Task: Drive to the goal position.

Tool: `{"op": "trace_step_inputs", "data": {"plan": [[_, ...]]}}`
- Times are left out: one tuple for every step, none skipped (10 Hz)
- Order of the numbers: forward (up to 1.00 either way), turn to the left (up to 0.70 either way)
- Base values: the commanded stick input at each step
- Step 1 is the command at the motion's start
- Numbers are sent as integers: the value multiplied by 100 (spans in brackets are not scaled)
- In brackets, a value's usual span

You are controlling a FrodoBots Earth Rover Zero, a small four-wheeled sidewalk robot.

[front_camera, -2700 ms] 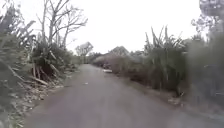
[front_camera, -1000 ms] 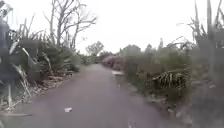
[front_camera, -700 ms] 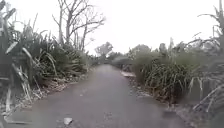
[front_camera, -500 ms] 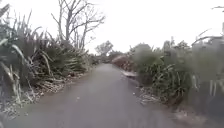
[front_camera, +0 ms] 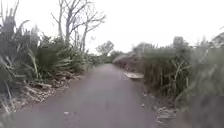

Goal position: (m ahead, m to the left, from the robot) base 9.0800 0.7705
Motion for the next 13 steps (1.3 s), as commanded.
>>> {"op": "trace_step_inputs", "data": {"plan": [[100,0],[100,0],[100,0],[100,0],[100,0],[100,40],[100,40],[100,40],[100,40],[100,0],[100,0],[100,0],[100,0]]}}
